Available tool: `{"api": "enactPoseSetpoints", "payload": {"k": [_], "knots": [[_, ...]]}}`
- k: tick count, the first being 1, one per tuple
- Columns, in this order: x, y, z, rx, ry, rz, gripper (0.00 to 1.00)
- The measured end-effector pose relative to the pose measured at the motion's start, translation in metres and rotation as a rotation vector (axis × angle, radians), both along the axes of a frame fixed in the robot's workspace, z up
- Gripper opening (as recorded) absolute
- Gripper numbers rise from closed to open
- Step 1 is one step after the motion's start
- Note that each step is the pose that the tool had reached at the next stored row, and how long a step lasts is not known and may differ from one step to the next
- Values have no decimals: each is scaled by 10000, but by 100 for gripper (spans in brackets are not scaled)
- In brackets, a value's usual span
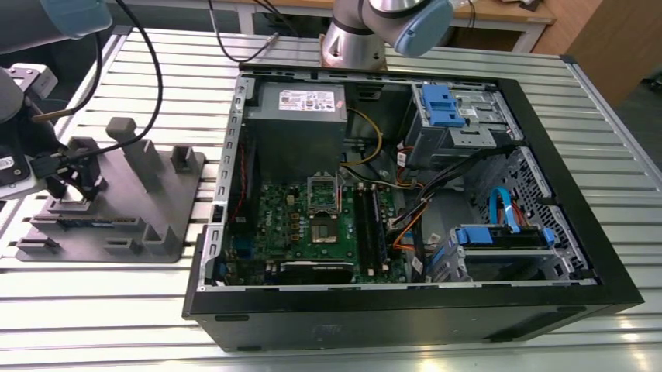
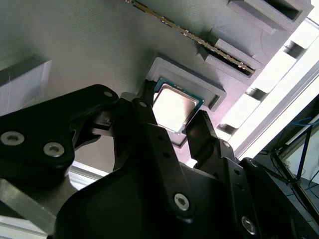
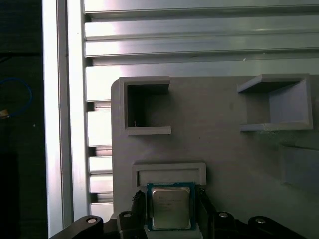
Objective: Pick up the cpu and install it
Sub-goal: 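Pick up the cpu and move it towards the insertion slot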
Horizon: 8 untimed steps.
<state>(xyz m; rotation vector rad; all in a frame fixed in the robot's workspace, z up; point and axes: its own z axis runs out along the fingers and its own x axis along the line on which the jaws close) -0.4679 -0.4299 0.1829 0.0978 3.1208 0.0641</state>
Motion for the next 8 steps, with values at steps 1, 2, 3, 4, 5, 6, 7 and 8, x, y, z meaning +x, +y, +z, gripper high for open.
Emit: {"api": "enactPoseSetpoints", "payload": {"k": [1,2,3,4,5,6,7,8], "knots": [[0,0,0,0,0,0,53],[0,0,0,0,0,0,53],[0,0,-1,0,0,0,53],[0,0,0,0,0,0,53],[0,0,-1,0,0,0,53],[0,0,-1,0,0,0,53],[0,0,-1,0,0,0,53],[0,0,-1,-1,1,0,52]]}}
